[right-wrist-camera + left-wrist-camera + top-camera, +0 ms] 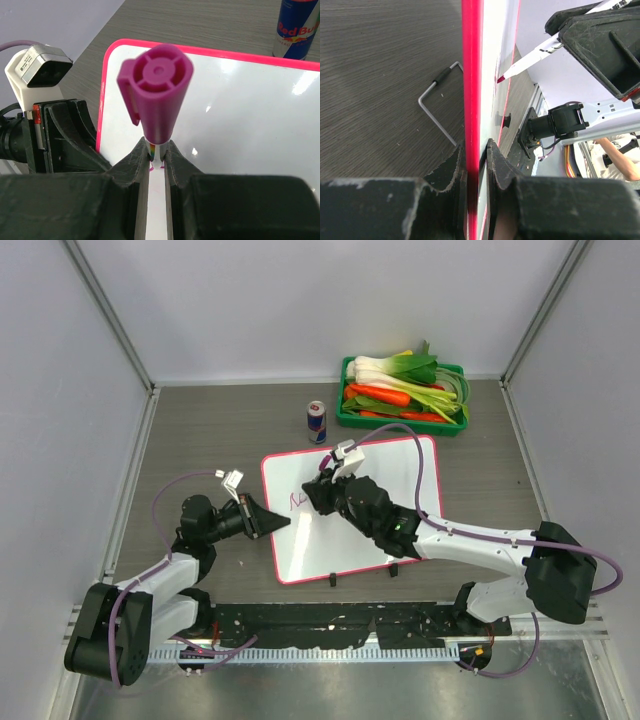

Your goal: Write a sentence on the whiteboard

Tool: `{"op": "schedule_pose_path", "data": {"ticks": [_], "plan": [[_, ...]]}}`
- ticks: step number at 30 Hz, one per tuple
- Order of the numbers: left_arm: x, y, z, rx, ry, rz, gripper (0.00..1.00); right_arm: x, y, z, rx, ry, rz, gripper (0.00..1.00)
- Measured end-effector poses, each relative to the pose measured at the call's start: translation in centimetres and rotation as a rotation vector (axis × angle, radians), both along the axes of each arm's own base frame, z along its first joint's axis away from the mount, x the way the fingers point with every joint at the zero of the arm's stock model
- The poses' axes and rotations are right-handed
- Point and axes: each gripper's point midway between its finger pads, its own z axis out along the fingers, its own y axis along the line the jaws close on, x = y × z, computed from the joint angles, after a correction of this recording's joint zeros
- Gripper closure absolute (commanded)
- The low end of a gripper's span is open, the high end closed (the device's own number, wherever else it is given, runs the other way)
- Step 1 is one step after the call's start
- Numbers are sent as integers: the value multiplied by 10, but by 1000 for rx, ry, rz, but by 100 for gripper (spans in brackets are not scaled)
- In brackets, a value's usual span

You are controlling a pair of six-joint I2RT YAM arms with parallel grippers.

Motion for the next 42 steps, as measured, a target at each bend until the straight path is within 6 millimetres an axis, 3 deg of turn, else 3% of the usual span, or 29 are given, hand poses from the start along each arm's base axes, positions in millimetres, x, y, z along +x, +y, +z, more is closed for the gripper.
{"op": "schedule_pose_path", "data": {"ticks": [32, 42], "plan": [[0, 0, 0, 1, 3, 2, 100, -5, -12, -10, -7, 27, -24, 99], [-1, 0, 1, -1, -6, -2, 100, -3, -21, 2, 4, 3, -56, 99]]}}
